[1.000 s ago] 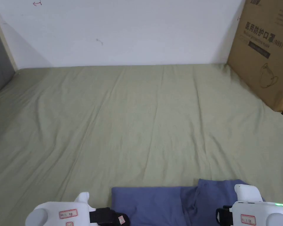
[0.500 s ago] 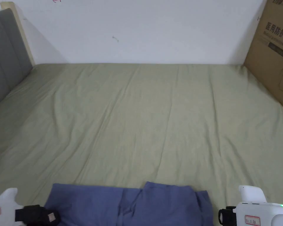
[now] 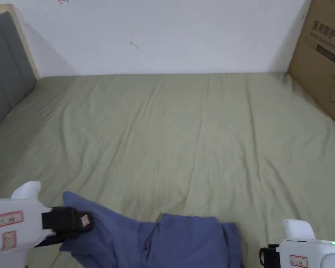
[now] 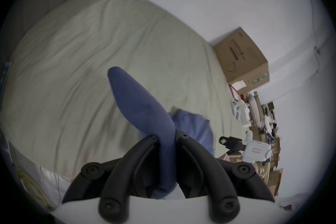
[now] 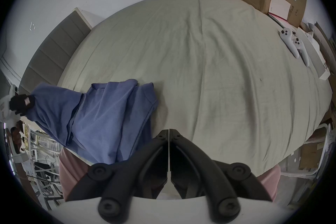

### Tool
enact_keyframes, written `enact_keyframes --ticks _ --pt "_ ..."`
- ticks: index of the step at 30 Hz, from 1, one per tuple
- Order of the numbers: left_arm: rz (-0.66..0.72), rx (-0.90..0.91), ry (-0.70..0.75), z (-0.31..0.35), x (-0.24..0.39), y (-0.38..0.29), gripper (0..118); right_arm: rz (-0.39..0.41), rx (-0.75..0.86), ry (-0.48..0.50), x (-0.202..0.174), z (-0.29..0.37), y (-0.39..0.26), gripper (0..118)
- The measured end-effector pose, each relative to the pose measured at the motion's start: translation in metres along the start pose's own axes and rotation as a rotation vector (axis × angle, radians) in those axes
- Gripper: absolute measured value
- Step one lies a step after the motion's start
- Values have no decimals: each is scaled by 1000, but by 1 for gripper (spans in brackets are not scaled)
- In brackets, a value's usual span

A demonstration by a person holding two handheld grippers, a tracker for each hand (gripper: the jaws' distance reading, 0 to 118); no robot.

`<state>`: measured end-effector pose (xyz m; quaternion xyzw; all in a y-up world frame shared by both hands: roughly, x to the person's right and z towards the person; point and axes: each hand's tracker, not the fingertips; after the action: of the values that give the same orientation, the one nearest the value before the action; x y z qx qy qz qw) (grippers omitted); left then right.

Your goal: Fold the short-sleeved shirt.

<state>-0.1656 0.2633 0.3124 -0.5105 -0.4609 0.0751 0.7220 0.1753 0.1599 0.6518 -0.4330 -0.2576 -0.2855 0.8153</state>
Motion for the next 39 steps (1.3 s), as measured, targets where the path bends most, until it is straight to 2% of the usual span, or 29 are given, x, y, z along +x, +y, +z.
enact_keyframes --ticks 3,7,12,13,14,16,17,21,22,25,26,29,34,37,39 --pt "-60 -30 -76 -20 42 3 13 -19 8 -4 10 4 -1 1" --pt "-215 -132 -82 -71 89 -6 13 -46 15 -17 28 10 -6 1" --pt "-227 -321 -103 -151 122 -36 16 -113 20 -37 51 16 -16 1" --pt "-238 -370 -93 -168 127 -43 25 -130 16 -42 55 16 -18 1" --pt "-239 -398 -102 -179 130 -48 46 -145 16 -46 59 17 -21 1" --pt "-221 -440 -145 -194 135 -58 98 -168 15 -48 66 19 -25 1" --pt "-206 -448 -150 -196 137 -60 113 -176 14 -49 70 20 -27 1" --pt "-189 -420 -182 -177 132 -52 107 -188 16 -67 77 24 -31 1" --pt "-179 -400 -171 -169 128 -47 98 -186 20 -70 77 25 -31 1" --pt "-153 -297 -127 -150 111 -31 19 -181 28 -72 77 25 -29 1" --pt "-150 -273 -96 -148 106 -27 4 -183 30 -70 77 24 -28 1" --pt "-123 -235 -29 -156 92 -24 3 -186 33 -54 74 21 -26 1" --pt "-96 -339 -81 -197 91 -51 2 -182 33 -37 68 19 -26 1" --pt "-142 -414 -130 -222 103 -76 2 -179 29 -38 68 19 -27 1" --pt "-150 -429 -82 -232 112 -90 0 -179 25 -40 70 20 -29 1"
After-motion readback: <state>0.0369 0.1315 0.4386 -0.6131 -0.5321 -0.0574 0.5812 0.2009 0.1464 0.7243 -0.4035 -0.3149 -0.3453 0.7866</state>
